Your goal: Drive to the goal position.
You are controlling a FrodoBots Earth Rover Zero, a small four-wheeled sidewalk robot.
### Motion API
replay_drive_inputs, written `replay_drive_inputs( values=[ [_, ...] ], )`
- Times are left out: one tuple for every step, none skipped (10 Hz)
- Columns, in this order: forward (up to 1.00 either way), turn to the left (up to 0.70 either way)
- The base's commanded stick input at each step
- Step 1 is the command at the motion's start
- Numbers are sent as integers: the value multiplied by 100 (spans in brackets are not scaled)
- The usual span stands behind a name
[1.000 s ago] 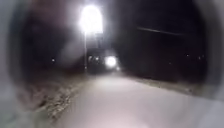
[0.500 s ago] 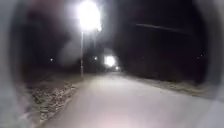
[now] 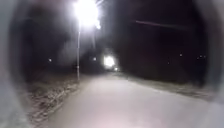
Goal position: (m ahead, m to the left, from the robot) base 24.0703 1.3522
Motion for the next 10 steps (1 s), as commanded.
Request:
replay_drive_inputs(
  values=[
    [100, 38],
    [100, 40],
    [100, 40],
    [100, 28],
    [100, 9],
    [100, 0],
    [100, 0],
    [100, 0],
    [100, 0],
    [100, 0]
  ],
)
